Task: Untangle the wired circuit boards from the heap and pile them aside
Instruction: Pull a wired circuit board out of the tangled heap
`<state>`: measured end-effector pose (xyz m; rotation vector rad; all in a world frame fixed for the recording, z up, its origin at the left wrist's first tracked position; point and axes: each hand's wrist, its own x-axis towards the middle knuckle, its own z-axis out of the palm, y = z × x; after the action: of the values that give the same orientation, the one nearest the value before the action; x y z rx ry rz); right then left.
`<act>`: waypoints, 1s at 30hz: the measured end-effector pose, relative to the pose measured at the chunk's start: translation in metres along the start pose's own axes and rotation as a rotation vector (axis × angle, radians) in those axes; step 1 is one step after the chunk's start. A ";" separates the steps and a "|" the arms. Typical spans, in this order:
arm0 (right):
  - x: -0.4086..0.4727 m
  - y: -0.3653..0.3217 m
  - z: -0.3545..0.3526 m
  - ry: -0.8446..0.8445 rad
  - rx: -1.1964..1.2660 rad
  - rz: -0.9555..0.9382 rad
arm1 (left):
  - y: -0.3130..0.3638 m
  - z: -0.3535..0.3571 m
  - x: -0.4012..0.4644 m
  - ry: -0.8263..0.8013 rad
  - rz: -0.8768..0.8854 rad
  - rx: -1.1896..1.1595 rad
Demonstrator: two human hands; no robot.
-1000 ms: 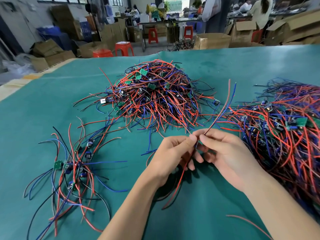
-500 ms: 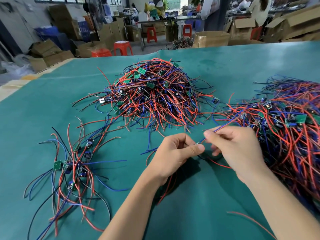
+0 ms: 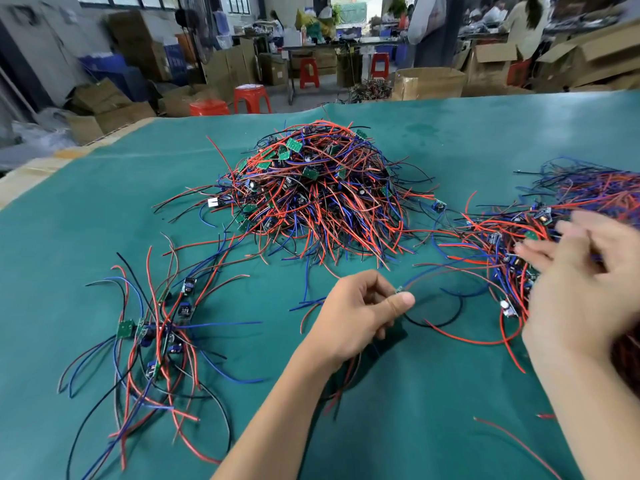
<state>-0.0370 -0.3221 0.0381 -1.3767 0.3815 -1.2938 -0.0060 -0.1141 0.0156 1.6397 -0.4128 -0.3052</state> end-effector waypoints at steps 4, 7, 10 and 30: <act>-0.019 -0.001 0.005 -0.261 -0.180 0.048 | -0.002 0.003 0.002 0.105 0.009 -0.112; -0.048 -0.001 0.016 -0.756 -0.413 0.131 | -0.002 0.001 0.002 0.093 0.024 -0.210; -0.060 -0.002 0.019 -0.892 -0.469 0.010 | -0.001 0.000 0.001 0.007 0.055 -0.132; 0.006 -0.009 -0.008 -0.181 -0.333 -0.184 | 0.004 0.003 -0.003 -0.097 -0.032 0.011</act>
<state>-0.0452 -0.3284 0.0462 -1.8314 0.3631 -1.2795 -0.0099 -0.1154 0.0187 1.6480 -0.4625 -0.4083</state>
